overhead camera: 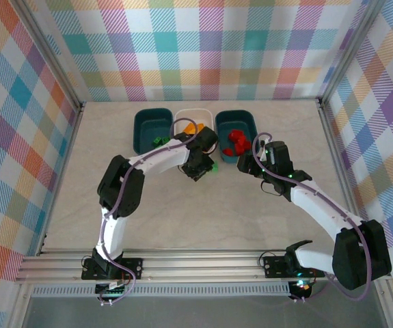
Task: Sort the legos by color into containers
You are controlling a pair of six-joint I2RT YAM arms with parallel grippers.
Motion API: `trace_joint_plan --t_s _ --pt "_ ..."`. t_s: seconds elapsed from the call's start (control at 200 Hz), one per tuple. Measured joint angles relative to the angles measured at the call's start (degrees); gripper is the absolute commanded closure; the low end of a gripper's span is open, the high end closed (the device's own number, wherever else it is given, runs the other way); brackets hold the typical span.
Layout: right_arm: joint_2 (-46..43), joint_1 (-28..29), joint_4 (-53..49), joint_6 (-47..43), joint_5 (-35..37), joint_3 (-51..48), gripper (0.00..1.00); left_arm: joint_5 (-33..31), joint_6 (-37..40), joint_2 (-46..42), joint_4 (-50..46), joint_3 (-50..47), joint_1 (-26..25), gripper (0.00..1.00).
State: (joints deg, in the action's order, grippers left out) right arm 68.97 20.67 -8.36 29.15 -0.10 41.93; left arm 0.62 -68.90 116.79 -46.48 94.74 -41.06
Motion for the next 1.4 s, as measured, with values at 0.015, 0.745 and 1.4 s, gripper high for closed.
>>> trace_joint_plan --t_s 0.015,0.745,1.4 --pt "0.0 0.0 0.0 0.0 0.0 0.0 0.27 -0.2 0.5 -0.5 0.0 0.0 0.1 0.65" --pt "13.7 10.8 2.1 -1.4 -0.4 4.1 0.25 0.1 24.6 12.2 -8.4 23.6 29.7 0.58" --pt "36.8 14.4 0.2 0.1 6.8 22.1 0.35 7.6 30.9 -10.8 -2.7 2.0 30.3 0.18"
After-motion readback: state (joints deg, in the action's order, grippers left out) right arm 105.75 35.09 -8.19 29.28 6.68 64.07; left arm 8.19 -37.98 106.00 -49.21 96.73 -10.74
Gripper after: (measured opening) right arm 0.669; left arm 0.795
